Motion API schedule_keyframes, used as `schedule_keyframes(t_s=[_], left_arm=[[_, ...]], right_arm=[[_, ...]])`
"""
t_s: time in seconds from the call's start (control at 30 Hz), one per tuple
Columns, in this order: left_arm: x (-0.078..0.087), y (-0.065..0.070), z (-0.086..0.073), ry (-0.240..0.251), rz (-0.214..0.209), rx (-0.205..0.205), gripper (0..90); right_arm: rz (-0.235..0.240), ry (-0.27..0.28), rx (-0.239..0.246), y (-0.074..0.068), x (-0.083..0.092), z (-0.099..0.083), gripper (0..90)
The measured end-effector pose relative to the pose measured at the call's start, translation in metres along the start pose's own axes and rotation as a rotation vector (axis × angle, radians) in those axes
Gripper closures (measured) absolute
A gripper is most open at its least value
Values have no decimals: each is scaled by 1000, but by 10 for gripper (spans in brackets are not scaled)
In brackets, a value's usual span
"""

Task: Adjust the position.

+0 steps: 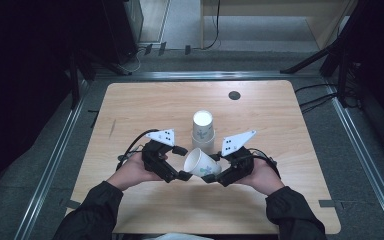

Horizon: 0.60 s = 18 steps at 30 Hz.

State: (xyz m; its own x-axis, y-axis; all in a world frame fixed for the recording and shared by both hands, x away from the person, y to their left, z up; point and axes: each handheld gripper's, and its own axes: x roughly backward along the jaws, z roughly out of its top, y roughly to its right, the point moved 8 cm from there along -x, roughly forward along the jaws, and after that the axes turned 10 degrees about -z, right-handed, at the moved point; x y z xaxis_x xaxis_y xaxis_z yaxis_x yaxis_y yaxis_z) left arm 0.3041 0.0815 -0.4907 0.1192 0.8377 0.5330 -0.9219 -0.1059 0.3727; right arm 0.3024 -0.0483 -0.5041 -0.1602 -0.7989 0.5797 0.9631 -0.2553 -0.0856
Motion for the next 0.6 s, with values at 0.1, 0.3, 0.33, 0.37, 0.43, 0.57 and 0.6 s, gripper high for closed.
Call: schedule_keyframes(t_s=[0.1,0.3,0.33,0.37,0.43,0.57,0.6], left_arm=[[-1,2,3,27,-6,3,90],[-3,5,9,73,-10,-6,94],[-3,6,10,93,-14,-8,101],[-4,7,11,105,-24,-4,126],[-6,9,13,120,-32,3,129],[-7,10,13,123,-27,-2,132],[-8,9,13,123,-20,-7,137]], right_arm=[[14,23,-2,-2,0,4,332],[32,32,-8,-6,-2,6,332],[33,35,-8,-6,-2,7,332],[39,40,-10,-6,-2,8,332],[45,44,-18,-7,-3,8,332],[55,38,-20,-9,-6,9,332],[55,38,-19,-9,-6,9,332]])
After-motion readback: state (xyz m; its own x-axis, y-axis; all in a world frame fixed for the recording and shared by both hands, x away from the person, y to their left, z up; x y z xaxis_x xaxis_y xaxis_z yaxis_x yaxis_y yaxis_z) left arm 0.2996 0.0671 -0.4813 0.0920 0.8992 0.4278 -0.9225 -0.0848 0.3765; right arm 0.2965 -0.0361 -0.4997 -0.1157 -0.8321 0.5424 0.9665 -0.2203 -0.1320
